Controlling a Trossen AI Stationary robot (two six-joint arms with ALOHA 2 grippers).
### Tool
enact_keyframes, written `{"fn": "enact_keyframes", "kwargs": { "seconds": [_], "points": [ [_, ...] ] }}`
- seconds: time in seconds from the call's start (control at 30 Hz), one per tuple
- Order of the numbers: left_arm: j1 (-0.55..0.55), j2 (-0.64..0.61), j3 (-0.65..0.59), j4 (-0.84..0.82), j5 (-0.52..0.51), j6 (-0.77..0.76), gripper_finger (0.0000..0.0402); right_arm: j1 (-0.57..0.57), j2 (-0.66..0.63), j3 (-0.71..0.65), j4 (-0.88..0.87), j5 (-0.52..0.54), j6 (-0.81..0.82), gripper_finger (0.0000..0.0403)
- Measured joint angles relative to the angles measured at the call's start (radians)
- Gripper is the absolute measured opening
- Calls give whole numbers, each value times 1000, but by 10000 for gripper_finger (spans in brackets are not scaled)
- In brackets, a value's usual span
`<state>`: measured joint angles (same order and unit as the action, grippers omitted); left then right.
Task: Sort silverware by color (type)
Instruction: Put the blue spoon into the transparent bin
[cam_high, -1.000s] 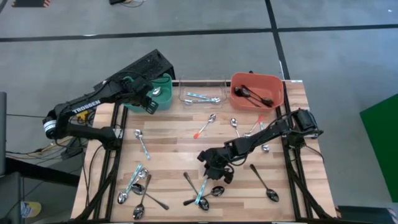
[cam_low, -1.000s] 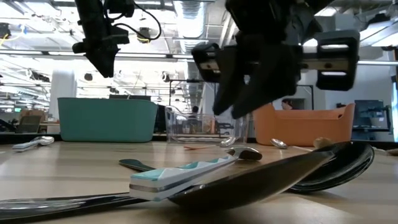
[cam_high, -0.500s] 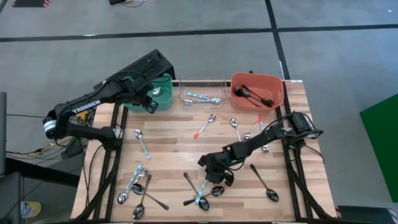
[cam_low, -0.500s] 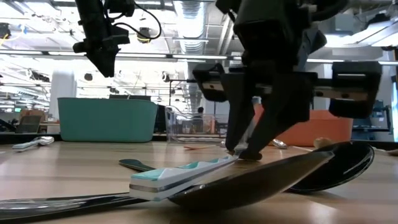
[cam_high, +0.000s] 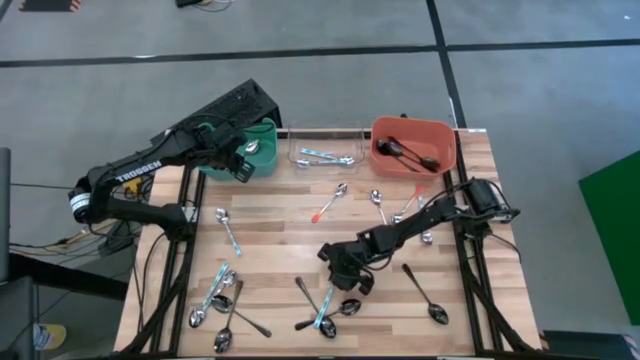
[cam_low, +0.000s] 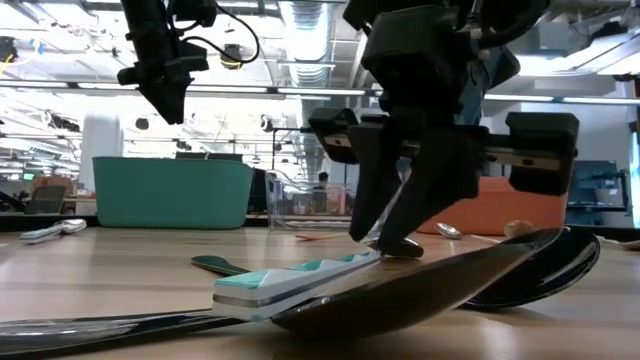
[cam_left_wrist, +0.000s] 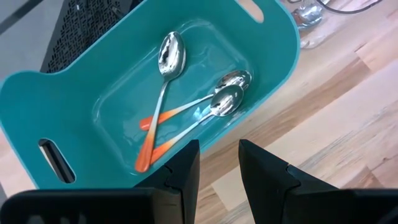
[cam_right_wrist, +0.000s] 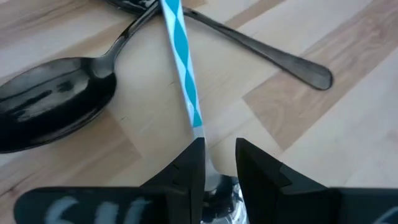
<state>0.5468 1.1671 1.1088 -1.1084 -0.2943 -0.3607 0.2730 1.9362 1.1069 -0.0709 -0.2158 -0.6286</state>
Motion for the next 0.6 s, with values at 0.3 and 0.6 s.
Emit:
{"fn": "enact_keyframes", "kwargs": {
  "seconds": [0.3,0.6],
  "points": [
    [0,0,0,0,0,9,100,16,0,0,-29,-8,0,113],
    [0,0,0,0,0,13,100,7,-12,-1,-84,3,34,113]
  ]
}}
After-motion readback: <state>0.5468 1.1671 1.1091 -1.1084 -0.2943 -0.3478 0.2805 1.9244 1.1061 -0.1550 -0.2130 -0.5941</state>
